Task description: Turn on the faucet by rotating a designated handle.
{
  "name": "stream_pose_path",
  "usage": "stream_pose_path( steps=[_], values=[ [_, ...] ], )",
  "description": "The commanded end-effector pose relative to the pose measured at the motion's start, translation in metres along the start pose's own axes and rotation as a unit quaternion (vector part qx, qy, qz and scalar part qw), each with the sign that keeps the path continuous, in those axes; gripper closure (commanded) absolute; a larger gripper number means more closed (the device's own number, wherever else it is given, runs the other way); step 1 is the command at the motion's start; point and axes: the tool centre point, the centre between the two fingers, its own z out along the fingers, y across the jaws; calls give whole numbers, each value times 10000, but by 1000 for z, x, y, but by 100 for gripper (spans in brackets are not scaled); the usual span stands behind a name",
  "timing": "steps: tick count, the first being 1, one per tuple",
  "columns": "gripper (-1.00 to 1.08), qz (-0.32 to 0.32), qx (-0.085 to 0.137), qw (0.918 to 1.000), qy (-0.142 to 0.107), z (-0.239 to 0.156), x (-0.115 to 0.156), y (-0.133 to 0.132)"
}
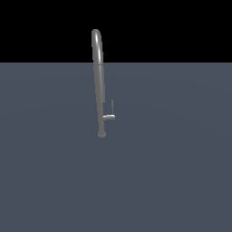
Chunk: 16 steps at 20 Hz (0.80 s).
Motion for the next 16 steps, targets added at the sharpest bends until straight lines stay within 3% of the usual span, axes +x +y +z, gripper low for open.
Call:
stream_pose_path(
  steps=[1, 9, 16],
  values=[
    [108, 159, 142, 9996, -190, 5, 14, -1],
    [108, 687, 627, 9922, -825, 23, 58, -4],
    [108, 1163, 1070, 9775, -1399, 44, 97, -4]
  ],
)
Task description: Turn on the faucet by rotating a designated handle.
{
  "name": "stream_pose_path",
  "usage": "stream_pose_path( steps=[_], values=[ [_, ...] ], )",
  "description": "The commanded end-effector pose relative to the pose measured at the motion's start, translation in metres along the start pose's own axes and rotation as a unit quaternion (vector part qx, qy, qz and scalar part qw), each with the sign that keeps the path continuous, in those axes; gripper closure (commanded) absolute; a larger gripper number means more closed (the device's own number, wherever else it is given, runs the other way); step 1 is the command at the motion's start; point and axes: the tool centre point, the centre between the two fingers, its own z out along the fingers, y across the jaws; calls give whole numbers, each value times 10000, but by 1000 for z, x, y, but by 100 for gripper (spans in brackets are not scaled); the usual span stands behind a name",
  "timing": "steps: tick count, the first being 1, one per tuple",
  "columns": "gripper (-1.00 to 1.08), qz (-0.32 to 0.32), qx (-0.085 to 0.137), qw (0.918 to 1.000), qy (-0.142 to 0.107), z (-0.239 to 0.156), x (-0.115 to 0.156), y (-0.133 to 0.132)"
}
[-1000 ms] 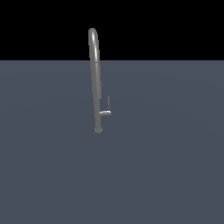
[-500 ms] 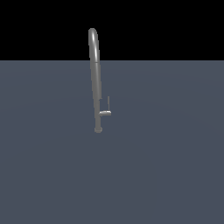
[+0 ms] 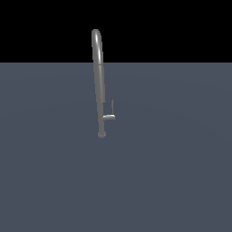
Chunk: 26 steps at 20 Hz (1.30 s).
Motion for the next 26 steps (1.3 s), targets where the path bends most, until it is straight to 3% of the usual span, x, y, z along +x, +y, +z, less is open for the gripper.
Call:
stream_pose_path(
  steps=[1, 8, 14, 20, 26],
  values=[
    [108, 177, 166, 9995, -214, 5, 15, -2],
    [108, 677, 639, 9922, -824, 22, 58, -4],
    [108, 1118, 1063, 9785, -1369, 41, 94, -5],
    [108, 1577, 1506, 9565, -1937, 66, 130, -3],
    [108, 2061, 1974, 9243, -2536, 97, 164, -1]
  ],
)
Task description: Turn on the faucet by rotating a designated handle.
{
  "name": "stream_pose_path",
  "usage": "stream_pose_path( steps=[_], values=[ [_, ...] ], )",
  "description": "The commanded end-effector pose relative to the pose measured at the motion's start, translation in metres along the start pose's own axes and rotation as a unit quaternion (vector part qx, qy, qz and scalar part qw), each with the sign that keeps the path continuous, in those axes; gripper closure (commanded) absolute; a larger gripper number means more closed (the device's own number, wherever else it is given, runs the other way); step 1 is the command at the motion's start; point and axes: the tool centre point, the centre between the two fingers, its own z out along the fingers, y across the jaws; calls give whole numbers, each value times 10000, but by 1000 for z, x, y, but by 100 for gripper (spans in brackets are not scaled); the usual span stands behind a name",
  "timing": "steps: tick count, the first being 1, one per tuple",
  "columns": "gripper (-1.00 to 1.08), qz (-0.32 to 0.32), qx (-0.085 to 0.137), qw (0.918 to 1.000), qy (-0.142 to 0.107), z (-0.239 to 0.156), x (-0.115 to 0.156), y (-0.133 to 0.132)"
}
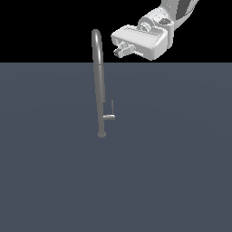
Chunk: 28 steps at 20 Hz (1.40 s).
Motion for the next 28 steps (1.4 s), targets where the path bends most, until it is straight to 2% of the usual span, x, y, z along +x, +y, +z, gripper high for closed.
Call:
stream_pose_path(
  steps=[1, 7, 12, 16, 22, 25, 28],
  values=[
    [108, 224, 218, 9991, -281, 6, 19, -2],
    [108, 806, 776, 9887, -996, 27, 67, -5],
    [108, 1257, 1205, 9726, -1544, 48, 103, -5],
    [108, 1542, 1474, 9586, -1887, 64, 124, -4],
    [108, 1824, 1743, 9416, -2229, 82, 143, -4],
    [108, 1894, 1809, 9369, -2314, 87, 148, -4],
    [108, 1913, 1828, 9356, -2338, 89, 149, -4]
  ],
)
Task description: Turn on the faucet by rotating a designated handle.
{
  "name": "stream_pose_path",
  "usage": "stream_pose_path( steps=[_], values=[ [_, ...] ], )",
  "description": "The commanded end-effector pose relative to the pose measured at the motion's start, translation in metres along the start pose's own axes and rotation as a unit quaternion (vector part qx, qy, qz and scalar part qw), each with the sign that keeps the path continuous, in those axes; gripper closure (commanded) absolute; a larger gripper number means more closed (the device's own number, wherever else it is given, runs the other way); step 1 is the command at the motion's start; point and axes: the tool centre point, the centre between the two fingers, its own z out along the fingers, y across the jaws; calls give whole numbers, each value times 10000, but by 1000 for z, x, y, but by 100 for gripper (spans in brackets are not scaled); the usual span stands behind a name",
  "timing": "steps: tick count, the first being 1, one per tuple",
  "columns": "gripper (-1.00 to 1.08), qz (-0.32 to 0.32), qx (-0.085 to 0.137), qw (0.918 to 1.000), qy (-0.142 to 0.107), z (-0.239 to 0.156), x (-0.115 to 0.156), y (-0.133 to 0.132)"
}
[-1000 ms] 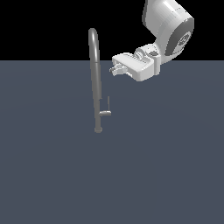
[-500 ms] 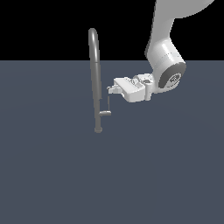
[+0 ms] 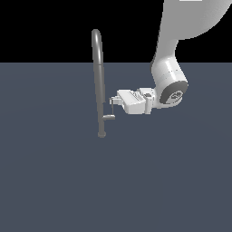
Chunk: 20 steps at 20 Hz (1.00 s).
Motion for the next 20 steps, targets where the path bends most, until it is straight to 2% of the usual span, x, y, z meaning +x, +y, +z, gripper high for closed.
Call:
stream_pose_path(
  steps=[1, 8, 20],
  values=[
    [108, 5, 13, 10000, -14, 0, 0, -1],
    [108, -17, -7, 10000, 9, 0, -1, 0],
    [108, -17, -7, 10000, 9, 0, -11, 28]
  ],
)
